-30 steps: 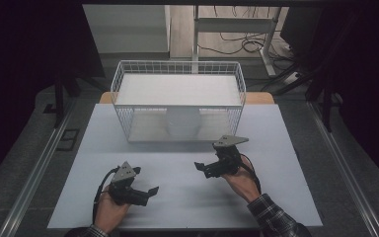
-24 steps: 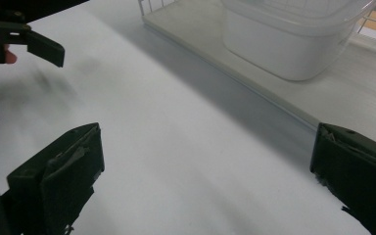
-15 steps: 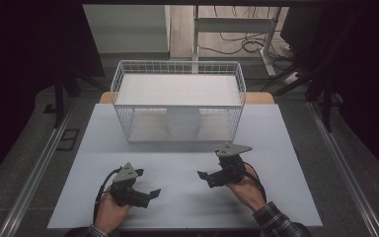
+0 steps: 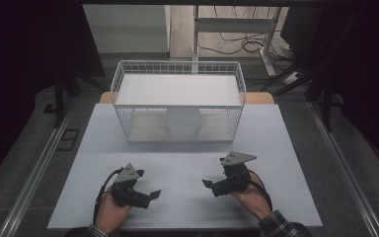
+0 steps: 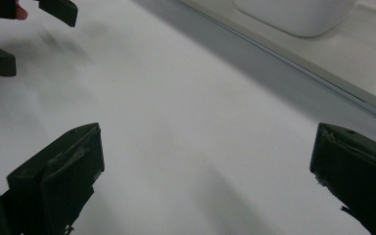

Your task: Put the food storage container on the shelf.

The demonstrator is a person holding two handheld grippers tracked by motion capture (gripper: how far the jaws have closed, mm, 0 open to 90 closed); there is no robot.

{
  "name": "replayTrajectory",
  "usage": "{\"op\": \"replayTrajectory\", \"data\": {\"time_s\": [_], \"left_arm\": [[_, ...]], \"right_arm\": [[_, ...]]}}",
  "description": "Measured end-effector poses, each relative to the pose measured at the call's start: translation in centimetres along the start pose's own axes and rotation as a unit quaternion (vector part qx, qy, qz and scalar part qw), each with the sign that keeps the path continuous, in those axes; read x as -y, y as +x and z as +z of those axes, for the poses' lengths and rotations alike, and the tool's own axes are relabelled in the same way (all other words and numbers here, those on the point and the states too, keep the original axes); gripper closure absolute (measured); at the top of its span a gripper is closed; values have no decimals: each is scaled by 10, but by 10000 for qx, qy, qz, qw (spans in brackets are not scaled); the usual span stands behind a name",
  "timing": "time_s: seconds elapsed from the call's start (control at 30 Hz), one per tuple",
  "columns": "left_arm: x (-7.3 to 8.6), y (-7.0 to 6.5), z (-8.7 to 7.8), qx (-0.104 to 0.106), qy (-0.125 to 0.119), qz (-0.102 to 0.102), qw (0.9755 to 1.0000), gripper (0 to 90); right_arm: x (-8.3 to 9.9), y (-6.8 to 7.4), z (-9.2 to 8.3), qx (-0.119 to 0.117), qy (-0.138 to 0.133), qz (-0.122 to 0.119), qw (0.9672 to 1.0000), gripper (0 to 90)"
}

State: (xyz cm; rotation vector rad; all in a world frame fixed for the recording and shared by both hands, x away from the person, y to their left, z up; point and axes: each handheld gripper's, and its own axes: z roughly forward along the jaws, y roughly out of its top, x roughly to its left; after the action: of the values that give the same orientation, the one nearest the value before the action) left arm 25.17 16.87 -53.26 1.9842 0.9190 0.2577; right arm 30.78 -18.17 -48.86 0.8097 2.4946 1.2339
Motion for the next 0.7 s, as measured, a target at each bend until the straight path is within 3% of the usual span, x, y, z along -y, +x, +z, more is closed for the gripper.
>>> {"op": "replayTrajectory", "data": {"time_s": [0.3,0.7], "left_arm": [[1,-1,-5,-94,44,30,9999,16],[8,-1,-21,-291,-71,-23,9995,18]], "right_arm": [[9,-2,-11,75,-6,64,10000,0],[22,-8,-31,236,-38,229,9995,0]]}}
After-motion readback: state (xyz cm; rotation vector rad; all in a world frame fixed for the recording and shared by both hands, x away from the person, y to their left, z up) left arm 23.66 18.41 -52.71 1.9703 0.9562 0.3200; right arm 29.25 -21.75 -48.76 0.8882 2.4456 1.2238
